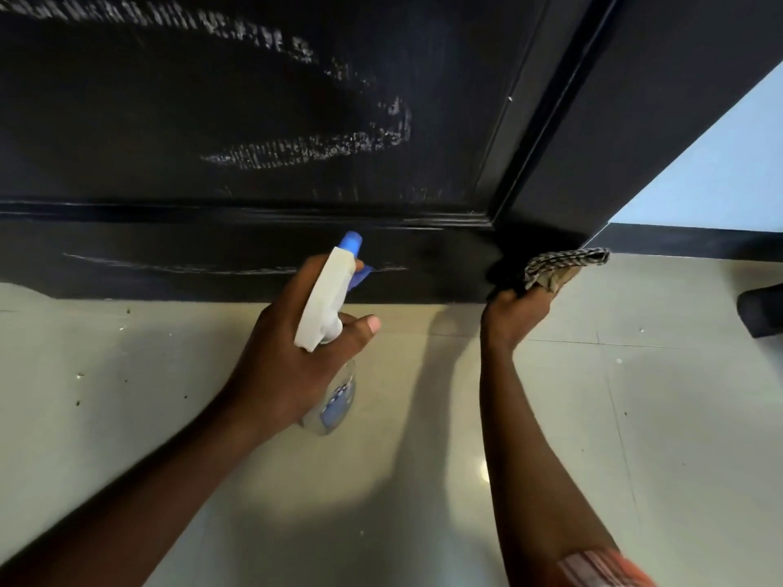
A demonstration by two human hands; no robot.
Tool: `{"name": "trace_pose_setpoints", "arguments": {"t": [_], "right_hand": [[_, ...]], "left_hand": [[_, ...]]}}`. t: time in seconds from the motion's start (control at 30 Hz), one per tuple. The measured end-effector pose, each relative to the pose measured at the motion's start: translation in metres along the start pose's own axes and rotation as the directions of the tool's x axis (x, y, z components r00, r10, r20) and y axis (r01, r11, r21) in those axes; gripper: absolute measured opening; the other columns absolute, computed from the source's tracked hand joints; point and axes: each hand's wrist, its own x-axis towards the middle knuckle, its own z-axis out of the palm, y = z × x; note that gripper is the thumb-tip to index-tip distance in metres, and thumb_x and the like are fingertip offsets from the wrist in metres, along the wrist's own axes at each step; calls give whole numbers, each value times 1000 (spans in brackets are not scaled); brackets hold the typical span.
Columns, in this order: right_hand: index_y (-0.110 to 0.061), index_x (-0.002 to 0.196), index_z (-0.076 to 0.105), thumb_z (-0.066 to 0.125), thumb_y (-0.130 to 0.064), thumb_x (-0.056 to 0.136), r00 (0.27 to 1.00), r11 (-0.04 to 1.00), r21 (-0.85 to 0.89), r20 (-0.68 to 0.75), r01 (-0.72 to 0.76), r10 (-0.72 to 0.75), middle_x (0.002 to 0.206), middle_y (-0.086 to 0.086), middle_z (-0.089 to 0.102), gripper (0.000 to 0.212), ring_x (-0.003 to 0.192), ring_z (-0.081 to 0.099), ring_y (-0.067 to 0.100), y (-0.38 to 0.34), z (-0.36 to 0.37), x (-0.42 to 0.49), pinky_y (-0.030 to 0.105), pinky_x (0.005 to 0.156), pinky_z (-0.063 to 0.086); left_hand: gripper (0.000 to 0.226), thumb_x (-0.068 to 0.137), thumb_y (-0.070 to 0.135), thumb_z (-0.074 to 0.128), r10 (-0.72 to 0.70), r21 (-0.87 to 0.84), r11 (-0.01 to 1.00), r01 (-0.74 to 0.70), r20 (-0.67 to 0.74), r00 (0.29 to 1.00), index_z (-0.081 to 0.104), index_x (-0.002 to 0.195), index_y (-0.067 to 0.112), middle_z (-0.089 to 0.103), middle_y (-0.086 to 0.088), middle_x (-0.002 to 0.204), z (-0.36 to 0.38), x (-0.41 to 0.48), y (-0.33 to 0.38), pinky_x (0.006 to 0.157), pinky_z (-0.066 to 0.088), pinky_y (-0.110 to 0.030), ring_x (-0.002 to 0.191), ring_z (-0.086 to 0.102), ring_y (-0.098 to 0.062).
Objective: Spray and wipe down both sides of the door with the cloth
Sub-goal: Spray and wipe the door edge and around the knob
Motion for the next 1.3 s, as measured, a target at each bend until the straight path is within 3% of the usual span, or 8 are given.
{"name": "trace_pose_setpoints", "arguments": {"t": [0.17,0.3,0.37,0.57,0.67,0.93,1.07,1.3], "right_hand": [[14,124,54,47,7,75,995,995,70,-65,-68,73,114,31,63,50,98,59,41,-26,35,-52,31,89,39],[-2,140,49,54,11,82,992,996,33,106,-79,75,113,17,68,59,96,63,21,-28,56,-119,16,88,43],[-10,139,50,52,6,85,975,1000,-16,222,-24,27,119,11,67,57,103,64,21,-25,58,-142,28,95,49],[2,105,63,59,9,77,998,997,-75,62,21,-16,115,22,55,29,102,56,31,-5,46,-105,30,91,44],[4,95,62,53,11,68,999,986,-156,13,54,-53,95,24,56,29,87,56,38,23,25,-55,33,79,40],[-3,89,58,49,5,76,982,975,-147,116,164,-148,87,5,58,19,78,51,18,24,8,-44,29,76,46],[0,93,65,63,6,81,812,915,-17,468,403,-349,88,12,62,13,80,48,6,-11,59,-130,9,75,40],[-3,100,63,67,-4,84,526,763,-5,727,646,-441,98,16,67,16,85,64,34,-28,92,-162,30,68,47]], "left_hand": [[77,69,42,69,-40,-6,999,40,10,999,40,140,29,51,19,111,-8,-2,-4,68,40,4,95,52,14],[76,67,47,67,-26,26,999,26,-14,1000,44,136,29,51,13,118,-15,0,-9,75,41,-4,103,54,-1],[59,74,36,69,-50,27,998,52,-53,997,38,124,37,45,14,117,-16,0,-9,76,39,-8,103,48,-6],[58,71,39,77,17,31,999,-16,-27,1000,35,100,65,47,37,90,-15,0,-1,62,34,8,86,43,31],[52,67,39,67,-20,4,1000,20,-33,999,33,103,55,40,33,97,-20,-3,-3,62,33,10,85,42,34],[91,60,66,71,-117,-21,993,116,-79,990,36,140,37,49,17,123,-55,-16,-27,74,39,-6,103,53,-1],[122,35,89,66,-123,-72,990,122,-15,992,39,141,33,61,20,123,-76,-15,-46,77,45,-3,109,62,1],[94,49,72,70,-144,-4,990,144,-40,989,47,127,24,71,11,93,-83,-22,-55,93,54,-39,93,67,-11]]}}
